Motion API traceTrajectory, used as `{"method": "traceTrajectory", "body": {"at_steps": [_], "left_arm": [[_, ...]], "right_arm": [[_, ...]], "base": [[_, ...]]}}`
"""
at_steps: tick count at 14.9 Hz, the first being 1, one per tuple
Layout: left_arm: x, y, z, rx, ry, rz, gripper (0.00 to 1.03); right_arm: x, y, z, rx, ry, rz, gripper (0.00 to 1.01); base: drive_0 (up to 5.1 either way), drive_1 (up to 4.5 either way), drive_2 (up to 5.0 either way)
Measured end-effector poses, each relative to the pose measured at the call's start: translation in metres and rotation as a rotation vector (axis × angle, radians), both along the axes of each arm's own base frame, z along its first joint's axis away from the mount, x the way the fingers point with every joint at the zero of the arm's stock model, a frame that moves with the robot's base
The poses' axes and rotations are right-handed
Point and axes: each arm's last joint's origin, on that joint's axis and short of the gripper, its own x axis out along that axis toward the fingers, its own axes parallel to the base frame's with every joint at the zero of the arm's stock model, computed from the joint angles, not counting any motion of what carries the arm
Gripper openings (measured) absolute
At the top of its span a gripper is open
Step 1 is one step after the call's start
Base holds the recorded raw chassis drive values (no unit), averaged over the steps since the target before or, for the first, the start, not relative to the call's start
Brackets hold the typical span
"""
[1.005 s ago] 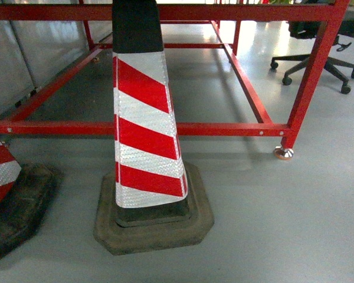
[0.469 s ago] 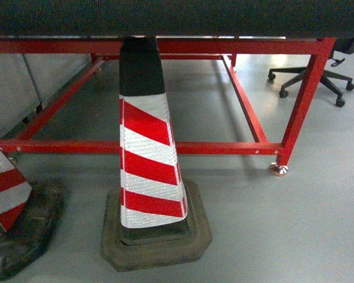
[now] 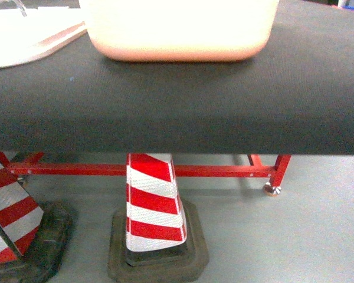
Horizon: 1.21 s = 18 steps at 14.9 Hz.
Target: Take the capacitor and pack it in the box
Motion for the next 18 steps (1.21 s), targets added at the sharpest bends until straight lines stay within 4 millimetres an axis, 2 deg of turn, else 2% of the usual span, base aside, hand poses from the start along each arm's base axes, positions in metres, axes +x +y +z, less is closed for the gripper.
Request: {"method": "traceTrajectory", "body": {"at_steps": [18], "left_arm": [[0.0000, 0.0000, 0.0001, 0.000, -0.001, 0.000, 0.44]], "right_arm": [[0.0000, 0.0000, 0.0000, 0.000, 0.000, 0.001, 0.98]], "base": [[0.0, 0.00, 0.0]]}}
